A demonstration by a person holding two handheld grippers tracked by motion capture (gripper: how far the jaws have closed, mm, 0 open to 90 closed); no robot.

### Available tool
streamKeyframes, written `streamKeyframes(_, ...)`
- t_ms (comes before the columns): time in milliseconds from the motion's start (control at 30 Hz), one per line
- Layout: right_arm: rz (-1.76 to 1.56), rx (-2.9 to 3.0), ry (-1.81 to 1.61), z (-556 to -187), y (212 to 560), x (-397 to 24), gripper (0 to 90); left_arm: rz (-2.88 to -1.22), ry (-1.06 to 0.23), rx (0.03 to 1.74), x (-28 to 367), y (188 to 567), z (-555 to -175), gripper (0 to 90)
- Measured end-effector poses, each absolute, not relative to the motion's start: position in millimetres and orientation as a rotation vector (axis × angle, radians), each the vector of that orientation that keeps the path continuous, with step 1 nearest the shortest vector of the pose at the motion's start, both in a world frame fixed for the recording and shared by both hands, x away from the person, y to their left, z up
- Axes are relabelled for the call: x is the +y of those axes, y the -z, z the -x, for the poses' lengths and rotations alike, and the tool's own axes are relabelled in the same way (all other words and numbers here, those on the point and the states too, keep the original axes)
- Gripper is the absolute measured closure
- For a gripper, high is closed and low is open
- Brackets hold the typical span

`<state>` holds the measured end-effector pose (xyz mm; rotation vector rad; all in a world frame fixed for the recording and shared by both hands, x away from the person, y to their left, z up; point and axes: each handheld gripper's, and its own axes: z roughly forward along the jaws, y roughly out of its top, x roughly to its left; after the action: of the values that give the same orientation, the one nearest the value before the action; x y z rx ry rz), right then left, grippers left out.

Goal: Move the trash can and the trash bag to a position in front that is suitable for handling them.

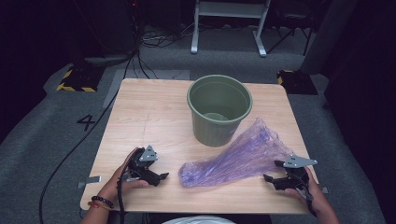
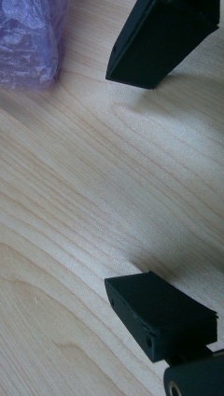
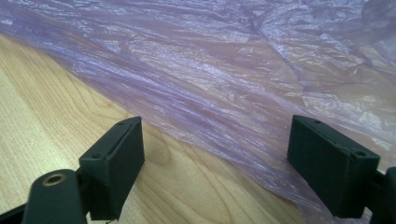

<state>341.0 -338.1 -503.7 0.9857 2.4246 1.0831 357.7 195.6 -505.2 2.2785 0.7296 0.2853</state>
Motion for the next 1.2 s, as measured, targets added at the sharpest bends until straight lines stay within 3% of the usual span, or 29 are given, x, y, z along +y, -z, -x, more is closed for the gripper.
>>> streamKeyframes(1200,-0.953,2.345,-1.143,-334,483,-350,18.9,-2.283,-0.285,0.732,195,505,-358,3.4)
